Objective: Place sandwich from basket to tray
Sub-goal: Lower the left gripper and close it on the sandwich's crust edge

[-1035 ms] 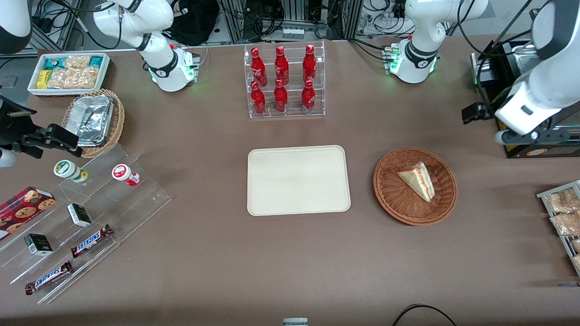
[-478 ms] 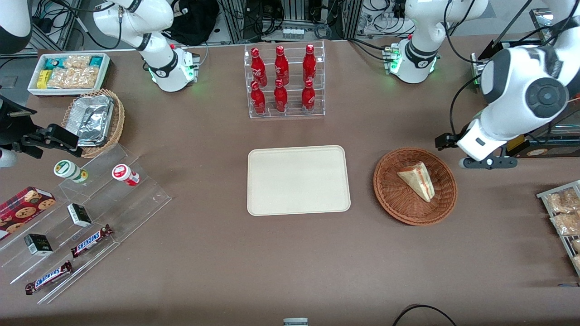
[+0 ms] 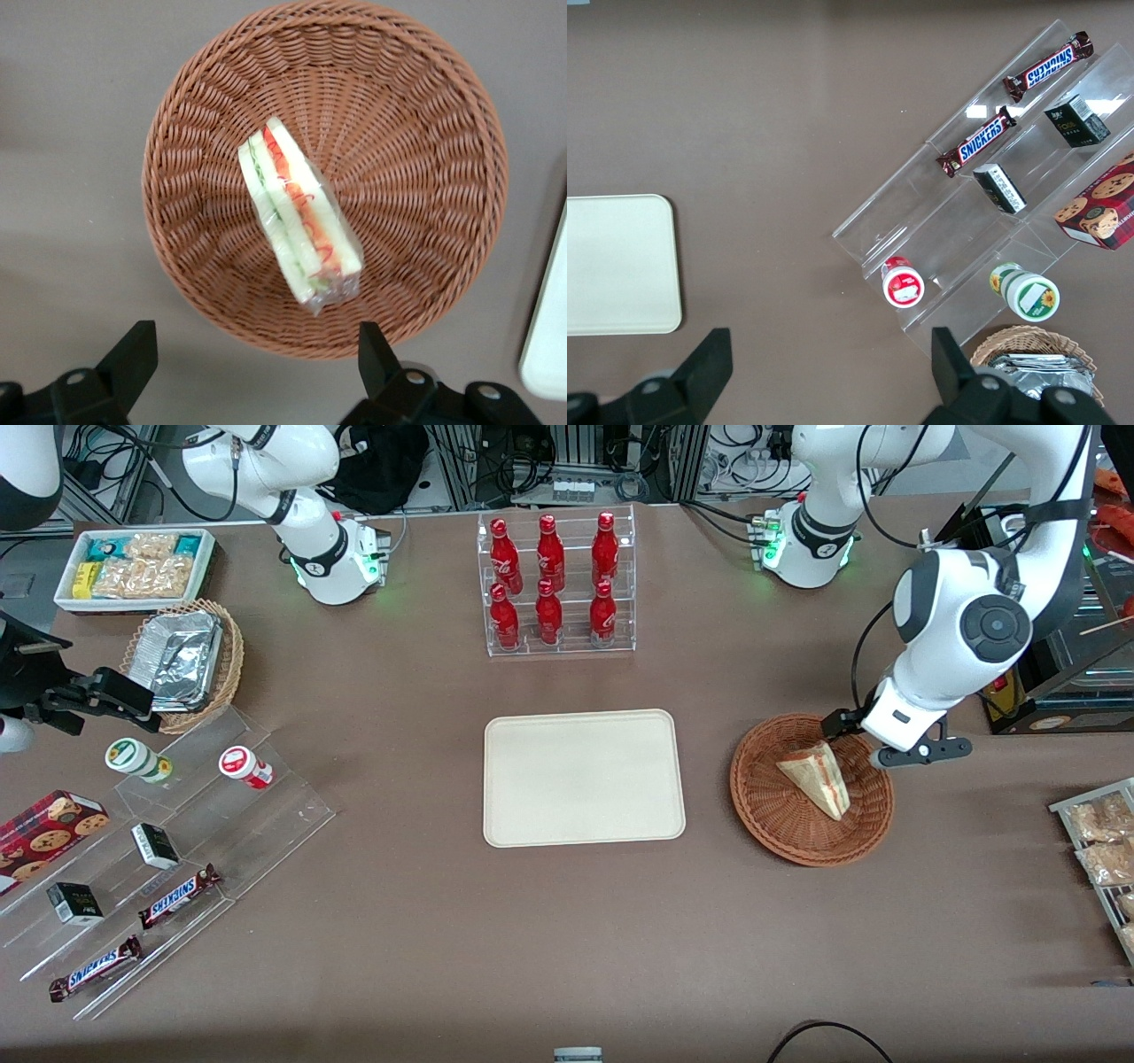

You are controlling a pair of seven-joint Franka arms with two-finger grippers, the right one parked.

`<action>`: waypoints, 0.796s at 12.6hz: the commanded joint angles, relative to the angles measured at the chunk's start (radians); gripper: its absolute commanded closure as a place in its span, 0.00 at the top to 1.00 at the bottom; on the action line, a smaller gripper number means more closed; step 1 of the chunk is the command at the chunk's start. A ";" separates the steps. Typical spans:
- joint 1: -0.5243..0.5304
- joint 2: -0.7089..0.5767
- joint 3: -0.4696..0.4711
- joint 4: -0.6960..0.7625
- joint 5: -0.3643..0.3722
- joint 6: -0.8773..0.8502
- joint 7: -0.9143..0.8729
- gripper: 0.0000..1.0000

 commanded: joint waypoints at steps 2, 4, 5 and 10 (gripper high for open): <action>-0.037 0.026 0.000 -0.025 0.010 0.087 -0.191 1.00; -0.051 0.069 0.000 -0.030 0.010 0.135 -0.339 1.00; -0.062 0.089 0.000 -0.030 0.010 0.158 -0.443 1.00; -0.062 0.149 0.003 -0.025 0.008 0.209 -0.622 1.00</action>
